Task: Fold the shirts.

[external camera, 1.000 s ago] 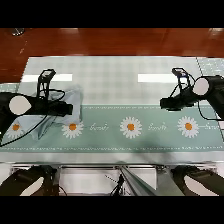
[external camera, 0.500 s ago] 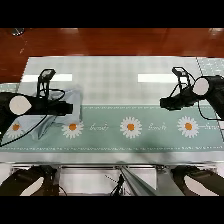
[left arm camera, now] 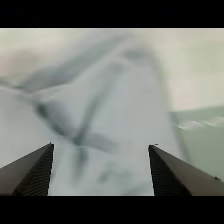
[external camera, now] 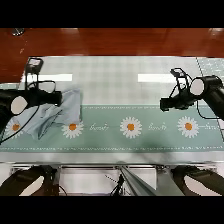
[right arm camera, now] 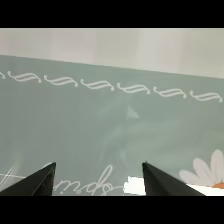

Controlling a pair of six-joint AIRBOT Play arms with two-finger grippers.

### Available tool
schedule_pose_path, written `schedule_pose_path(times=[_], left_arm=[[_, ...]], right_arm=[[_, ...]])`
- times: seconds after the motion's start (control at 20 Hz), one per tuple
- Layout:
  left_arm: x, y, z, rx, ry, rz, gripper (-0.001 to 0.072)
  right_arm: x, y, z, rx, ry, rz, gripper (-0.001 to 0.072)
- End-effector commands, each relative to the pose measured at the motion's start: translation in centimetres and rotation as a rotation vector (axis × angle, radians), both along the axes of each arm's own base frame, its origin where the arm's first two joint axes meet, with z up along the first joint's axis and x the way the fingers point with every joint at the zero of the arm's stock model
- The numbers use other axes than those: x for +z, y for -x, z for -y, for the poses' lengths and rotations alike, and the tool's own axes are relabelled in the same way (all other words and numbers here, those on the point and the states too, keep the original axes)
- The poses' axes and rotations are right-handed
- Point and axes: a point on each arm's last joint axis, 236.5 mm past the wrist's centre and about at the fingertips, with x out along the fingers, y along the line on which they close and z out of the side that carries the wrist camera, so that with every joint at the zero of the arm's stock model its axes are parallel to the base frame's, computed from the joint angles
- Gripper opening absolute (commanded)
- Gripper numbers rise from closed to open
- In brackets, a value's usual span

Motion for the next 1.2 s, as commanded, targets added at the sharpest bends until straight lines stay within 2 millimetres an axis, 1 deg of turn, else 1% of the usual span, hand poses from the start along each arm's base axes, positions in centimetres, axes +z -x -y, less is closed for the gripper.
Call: schedule_pose_path(times=[0.0, 0.05, 0.1, 0.15, 0.2, 0.25, 0.3, 0.35, 0.45, 0.5, 0.55, 0.6, 0.65, 0.7, 0.75, 0.8, 0.85, 0.9, 0.95, 1.0, 1.05, 1.1, 1.15], left_arm=[[-0.8, 0.3, -8.2, 0.273, -0.053, -0.026, 0.0702], [-2.3, 1.6, -10.2, 0.348, -0.045, -0.103, 0.0702], [-4.1, 3.6, -11.9, 0.418, -0.049, -0.21, 0.0702], [-5.7, 5.8, -13.2, 0.476, -0.059, -0.32, 0.0701], [-7.2, 7.8, -14.1, 0.524, -0.065, -0.426, 0.0701], [-8.5, 9.0, -14.6, 0.552, -0.062, -0.494, 0.0702], [-9.6, 9.4, -14.5, 0.557, -0.04, -0.537, 0.0702], [-10.6, 9.2, -13.7, 0.54, 0.0, -0.557, 0.0702], [-12.3, 7.3, -10.9, 0.486, 0.124, -0.548, 0.0702], [-13.0, 6.7, -9.2, 0.463, 0.193, -0.552, 0.07], [-13.7, 6.4, -7.7, 0.446, 0.252, -0.569, 0.0696], [-14.1, 6.3, -6.6, 0.428, 0.299, -0.588, 0.0531], [-14.1, 6.3, -5.6, 0.389, 0.331, -0.602, 0.0155], [-13.8, 6.0, -4.8, 0.349, 0.357, -0.595, 0.0021], [-13.0, 5.2, -4.1, 0.316, 0.384, -0.574, 0.0021], [-11.6, 3.9, -3.5, 0.289, 0.411, -0.534, 0.002], [-9.3, 2.1, -2.7, 0.255, 0.454, -0.462, 0.002], [-6.3, 0.1, -1.9, 0.225, 0.5, -0.374, 0.002], [-2.7, -1.7, -1.1, 0.19, 0.544, -0.274, 0.002], [1.6, -3.4, -0.2, 0.147, 0.587, -0.16, 0.002], [5.7, -4.4, 0.4, 0.114, 0.619, -0.063, 0.002], [10.0, -5.0, 1.0, 0.079, 0.64, 0.034, 0.002], [14.1, -5.1, 1.5, 0.04, 0.644, 0.121, 0.002]], right_arm=[[-0.4, 1.4, -0.5, -0.005, -0.021, -0.066, 0.0624], [-0.4, 1.3, -0.8, -0.009, -0.034, -0.065, 0.0624], [-0.4, 1.3, -1.2, -0.013, -0.052, -0.062, 0.0623], [-0.3, 1.3, -1.6, -0.017, -0.067, -0.061, 0.0623], [-0.3, 1.2, -1.9, -0.021, -0.081, -0.059, 0.0624], [-0.3, 1.1, -2.2, -0.026, -0.096, -0.055, 0.0623], [-0.2, 1.1, -2.5, -0.029, -0.11, -0.056, 0.0623], [-0.1, 1.0, -2.9, -0.034, -0.128, -0.055, 0.0623], [0.0, 1.1, -3.5, -0.039, -0.153, -0.06, 0.0623], [0.0, 1.2, -3.5, -0.039, -0.156, -0.065, 0.0623], [0.0, 1.5, -3.5, -0.037, -0.155, -0.075, 0.0623], [0.2, 1.8, -3.4, -0.024, -0.148, -0.082, 0.0623], [0.6, 1.9, -2.8, -0.017, -0.125, -0.072, 0.0623], [1.4, 1.7, -2.3, -0.01, -0.102, -0.05, 0.0623], [2.5, 1.6, -1.8, -0.005, -0.084, -0.022, 0.0623], [3.9, 1.4, -1.3, -0.003, -0.065, 0.015, 0.0623], [5.5, 1.1, -0.9, -0.005, -0.055, 0.059, 0.0623], [7.3, 0.8, -0.5, -0.013, -0.046, 0.113, 0.0623], [9.0, 0.7, -0.4, -0.023, -0.05, 0.164, 0.0623], [10.7, 0.6, -0.3, -0.032, -0.056, 0.215, 0.0623], [12.4, 0.6, -0.2, -0.043, -0.066, 0.266, 0.0623], [14.0, 0.8, -0.2, -0.048, -0.075, 0.311, 0.0623], [15.2, 1.1, -0.1, -0.054, -0.085, 0.348, 0.0623]])
